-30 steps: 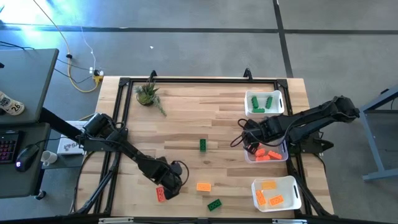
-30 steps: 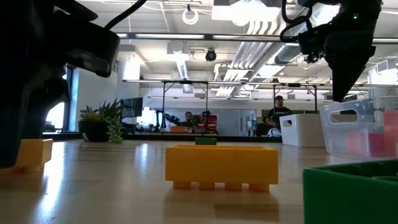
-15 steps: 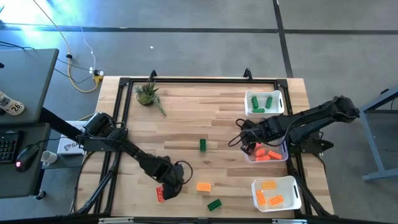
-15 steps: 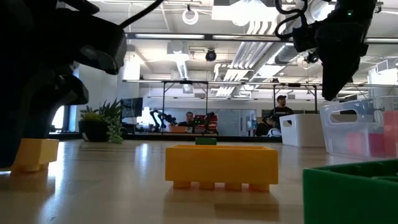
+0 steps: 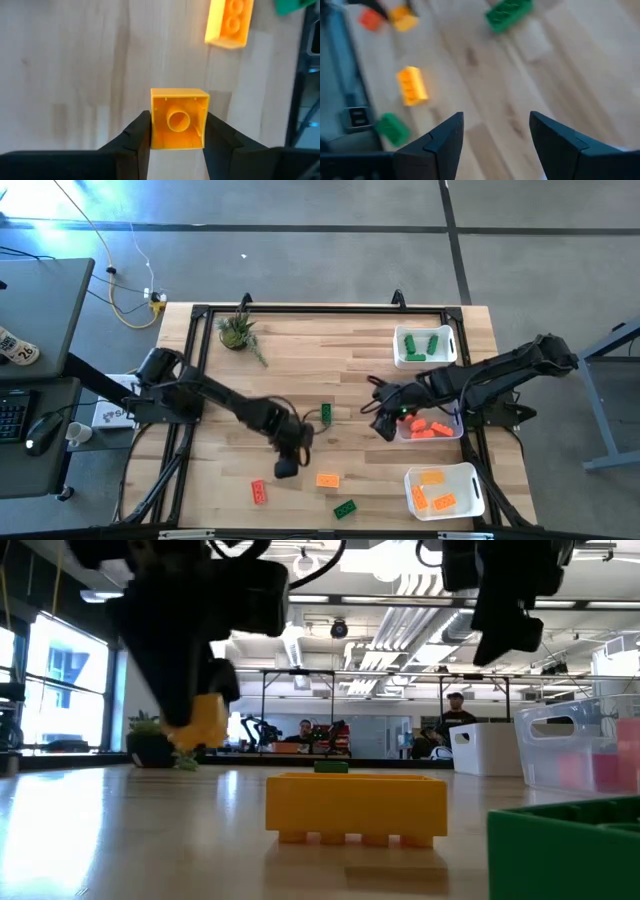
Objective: Sort & place blocks by color
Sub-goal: Put the yellow game piece into the bottom white bin
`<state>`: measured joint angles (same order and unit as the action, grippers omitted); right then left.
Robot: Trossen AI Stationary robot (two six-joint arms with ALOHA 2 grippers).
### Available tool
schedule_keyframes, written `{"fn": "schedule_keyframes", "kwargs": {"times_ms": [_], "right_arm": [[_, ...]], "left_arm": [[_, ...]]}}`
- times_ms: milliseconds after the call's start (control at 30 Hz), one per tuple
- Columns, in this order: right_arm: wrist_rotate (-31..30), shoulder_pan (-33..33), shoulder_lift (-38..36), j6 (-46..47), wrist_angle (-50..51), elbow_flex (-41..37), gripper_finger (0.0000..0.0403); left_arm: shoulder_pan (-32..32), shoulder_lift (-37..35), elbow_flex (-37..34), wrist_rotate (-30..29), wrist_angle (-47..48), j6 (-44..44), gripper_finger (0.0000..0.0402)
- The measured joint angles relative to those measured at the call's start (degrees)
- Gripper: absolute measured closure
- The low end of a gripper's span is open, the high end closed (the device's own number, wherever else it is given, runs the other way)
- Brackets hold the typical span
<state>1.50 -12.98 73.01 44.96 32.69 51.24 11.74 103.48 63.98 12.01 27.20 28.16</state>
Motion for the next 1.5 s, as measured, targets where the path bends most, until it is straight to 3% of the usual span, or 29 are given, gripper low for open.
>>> {"fn": "schedule_keyframes", "kwargs": {"times_ms": [233, 400, 600, 967, 1233, 1500], "right_arm": [[-0.42, -2.66, 0.0, 2.61, -8.4, 0.0, 0.0189], [-3.46, -3.99, 0.0, 4.37, -13.37, 0.0, 0.0189], [-6.71, -5.1, 0.0, 6.48, -17.9, 0.0, 0.0189], [-9.31, -5.57, 0.0, 2.18, -25.21, 0.0, 0.0189], [-13.56, -5.57, 0.0, -4.98, -33.29, 0.0, 0.0189], [-13.05, -5.42, 0.0, -14.25, -39.99, 0.0, 0.0189]], "left_arm": [[-7.08, -2.74, 0.07, 5.19, -1.38, -9.73, 0.0291], [-12.14, -3.52, 0.08, 12.89, -3.15, -15.08, 0.0291], [-16.79, -3.67, 0.07, 21.34, -3.59, -18.76, 0.0291], [-22.21, -3.67, 0.07, 36.08, -4.75, -20.14, 0.0291], [-24.98, -3.67, 0.07, 50.19, -13.29, -9.53, 0.0291], [-24.89, -3.67, 0.07, 58.23, -32.66, 10.36, 0.0291]]}}
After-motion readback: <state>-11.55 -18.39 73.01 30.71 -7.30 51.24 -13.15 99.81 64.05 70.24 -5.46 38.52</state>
